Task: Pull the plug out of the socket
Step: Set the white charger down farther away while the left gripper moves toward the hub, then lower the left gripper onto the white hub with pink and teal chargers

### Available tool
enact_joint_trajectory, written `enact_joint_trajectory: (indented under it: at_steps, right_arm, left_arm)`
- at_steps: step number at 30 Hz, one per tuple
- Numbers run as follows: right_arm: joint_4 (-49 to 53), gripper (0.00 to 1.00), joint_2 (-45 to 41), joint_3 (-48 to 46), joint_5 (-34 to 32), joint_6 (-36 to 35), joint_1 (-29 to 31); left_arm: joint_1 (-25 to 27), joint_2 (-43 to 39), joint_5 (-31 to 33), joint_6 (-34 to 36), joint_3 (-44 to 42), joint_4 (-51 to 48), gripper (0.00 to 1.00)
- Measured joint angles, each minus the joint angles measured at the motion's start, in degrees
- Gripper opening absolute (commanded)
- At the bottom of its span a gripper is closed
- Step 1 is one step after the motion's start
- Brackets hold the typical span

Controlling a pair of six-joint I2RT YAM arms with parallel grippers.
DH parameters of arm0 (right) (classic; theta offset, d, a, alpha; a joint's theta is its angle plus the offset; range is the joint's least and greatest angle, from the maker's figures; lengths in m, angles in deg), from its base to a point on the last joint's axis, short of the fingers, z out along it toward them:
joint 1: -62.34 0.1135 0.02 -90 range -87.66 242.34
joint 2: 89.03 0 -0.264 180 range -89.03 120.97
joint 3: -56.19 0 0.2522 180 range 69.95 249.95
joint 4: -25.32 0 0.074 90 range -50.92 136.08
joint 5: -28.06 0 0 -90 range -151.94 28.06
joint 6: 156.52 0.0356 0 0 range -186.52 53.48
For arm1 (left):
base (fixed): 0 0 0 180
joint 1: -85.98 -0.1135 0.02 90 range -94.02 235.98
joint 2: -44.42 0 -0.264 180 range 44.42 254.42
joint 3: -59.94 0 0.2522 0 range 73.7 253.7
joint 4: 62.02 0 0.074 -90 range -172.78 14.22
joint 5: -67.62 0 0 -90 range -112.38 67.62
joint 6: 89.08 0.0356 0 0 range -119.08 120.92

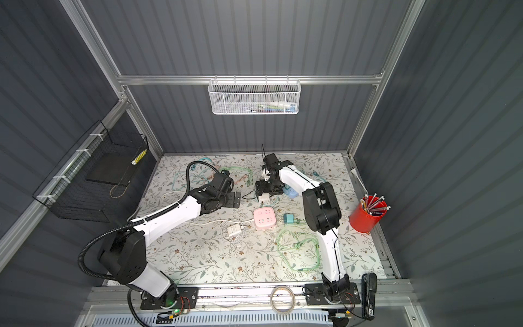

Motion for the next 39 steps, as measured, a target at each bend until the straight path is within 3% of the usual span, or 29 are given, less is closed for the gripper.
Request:
enact_joint_trajectory:
  at_steps: [12,26,32,36,39]
  right_arm:
    - [-9.14,0.88,-8.83,-7.15,2.29,-0.02,0.09]
    - [-18.56,0.88,-12.48,-15.74,6.67,1.62,0.83]
    - [-19.85,0.88,-13.46,-16.94,7.3,1.92,0.83]
    - [-19.93,0.88,-13.51,-17.53,7.3,1.95,0.83]
    - [-19.74,0.88,-13.53,-17.7,7.3,1.97,0.83]
  left_arm:
    - [-7.54,-5.35,0.46,-0.22,-2.64,0.17,1.0]
    - [-19.12,-6.01,-7.3,3.23,-5.27,3.87,0.99]
    - [-20.85,-1.29,-9.51,8.13,-4.26,5.66,0.89]
    - [-21.51,0.59,-10.27,11.45,-4.0,6.82,0.72]
    - [-21.94,1.7,-10.29,13.53,-3.23,7.63,0.71]
